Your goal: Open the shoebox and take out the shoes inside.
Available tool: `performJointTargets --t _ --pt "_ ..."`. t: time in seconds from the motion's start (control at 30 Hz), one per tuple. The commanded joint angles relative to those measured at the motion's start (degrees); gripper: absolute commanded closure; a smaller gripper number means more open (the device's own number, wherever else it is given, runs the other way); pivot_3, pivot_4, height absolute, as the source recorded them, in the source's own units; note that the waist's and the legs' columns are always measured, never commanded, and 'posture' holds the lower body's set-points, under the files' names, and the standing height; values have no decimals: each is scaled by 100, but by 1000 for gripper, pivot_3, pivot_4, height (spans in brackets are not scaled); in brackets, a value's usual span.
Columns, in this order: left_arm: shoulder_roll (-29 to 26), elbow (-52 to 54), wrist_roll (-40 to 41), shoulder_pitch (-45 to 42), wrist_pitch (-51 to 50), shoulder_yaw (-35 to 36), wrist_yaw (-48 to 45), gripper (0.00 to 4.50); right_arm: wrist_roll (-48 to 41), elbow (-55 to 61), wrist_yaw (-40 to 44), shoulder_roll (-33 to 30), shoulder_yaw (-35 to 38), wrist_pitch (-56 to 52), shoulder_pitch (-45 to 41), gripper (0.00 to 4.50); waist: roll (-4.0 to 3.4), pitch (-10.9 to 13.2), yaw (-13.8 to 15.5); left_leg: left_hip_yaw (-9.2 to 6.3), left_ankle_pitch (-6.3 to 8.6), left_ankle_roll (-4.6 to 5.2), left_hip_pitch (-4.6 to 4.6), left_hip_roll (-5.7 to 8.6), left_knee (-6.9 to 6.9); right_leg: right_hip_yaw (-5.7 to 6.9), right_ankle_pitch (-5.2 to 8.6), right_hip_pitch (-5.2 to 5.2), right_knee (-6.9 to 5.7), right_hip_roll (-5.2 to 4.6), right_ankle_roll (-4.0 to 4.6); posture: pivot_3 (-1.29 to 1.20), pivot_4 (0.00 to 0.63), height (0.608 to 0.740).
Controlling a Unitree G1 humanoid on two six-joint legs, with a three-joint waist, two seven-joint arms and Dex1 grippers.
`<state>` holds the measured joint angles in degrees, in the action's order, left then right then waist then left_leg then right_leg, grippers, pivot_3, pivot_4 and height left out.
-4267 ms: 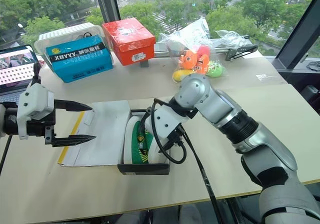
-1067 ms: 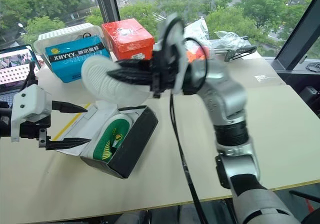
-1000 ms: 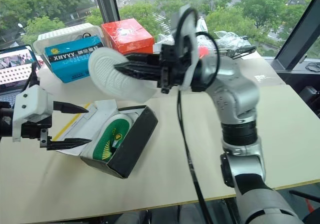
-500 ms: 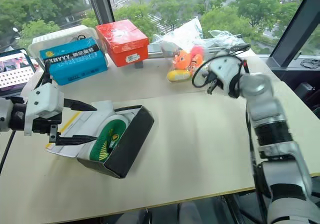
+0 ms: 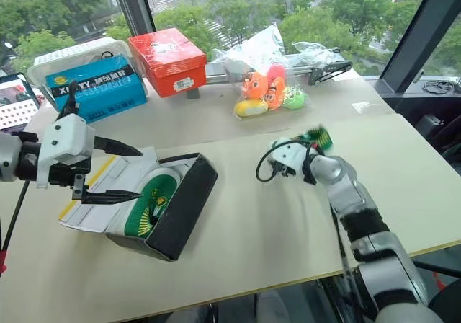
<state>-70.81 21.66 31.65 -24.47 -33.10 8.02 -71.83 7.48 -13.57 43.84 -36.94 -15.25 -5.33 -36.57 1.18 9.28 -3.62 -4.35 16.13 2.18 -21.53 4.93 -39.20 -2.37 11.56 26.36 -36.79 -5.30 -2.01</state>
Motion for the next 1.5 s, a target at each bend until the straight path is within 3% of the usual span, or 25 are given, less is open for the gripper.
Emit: performJointTargets --t 0.03,0.1,0.27,0.4,0.57,0.83,1.0,1.2,1.5 --pt "-61 -41 -86 -42 125 91 -62 0 -293 1382 870 -626 261 -1003 64 548 0 0 41 0 1 2 1 1 -6 2 0 -3 3 0 -1 0 150 740" --pt "-78 -79 -139 -15 153 100 -68 0 -415 1938 1415 -1009 196 -1236 120 24 0 1 57 2 3 4 4 2 -13 1 -1 -6 11 -1 -3 0 150 740" --pt "-194 -97 -291 294 193 387 -51 0 -1761 2770 2204 -814 549 -2037 -750 24 4 3 10 14 4 4 31 -7 -12 -4 0 -18 10 3 -4 0 150 740" --pt "-205 -671 -857 798 624 849 176 0 -2091 1995 2292 190 380 -1648 -2085 24 5 7 -54 21 5 3 35 -7 -12 -6 -4 -15 9 -3 0 0 150 740" --pt "-129 -762 -893 1719 505 1716 24 0 -1908 841 2639 1289 -212 -726 -2957 24 11 4 -14 21 8 -7 42 -28 -3 7 -5 -11 7 5 3 0 150 740" --pt "177 -293 -990 2921 288 2762 -27 0 -338 -1745 2457 2598 -1430 2292 -3751 24 14 5 -25 21 0 -50 13 -28 -3 32 -5 8 7 2 3 0 150 740" --pt "335 25 -1000 3240 126 3071 25 0 217 -3097 2197 3196 -1687 3397 -4055 24 13 5 -47 18 2 -61 13 -38 -2 38 -5 12 3 11 4 0 150 740" --pt "434 298 -978 3448 -48 3279 74 0 1067 -4266 1426 3644 -2070 4255 -3856 24 12 6 -52 18 1 -71 27 -44 3 36 -6 9 -6 19 8 0 150 740" --pt "469 597 -922 3515 -276 3435 108 0 1625 -5220 709 3865 -2088 4476 -3799 24 12 5 -84 18 -10 -96 55 -59 21 30 -10 0 -17 37 21 0 150 740"
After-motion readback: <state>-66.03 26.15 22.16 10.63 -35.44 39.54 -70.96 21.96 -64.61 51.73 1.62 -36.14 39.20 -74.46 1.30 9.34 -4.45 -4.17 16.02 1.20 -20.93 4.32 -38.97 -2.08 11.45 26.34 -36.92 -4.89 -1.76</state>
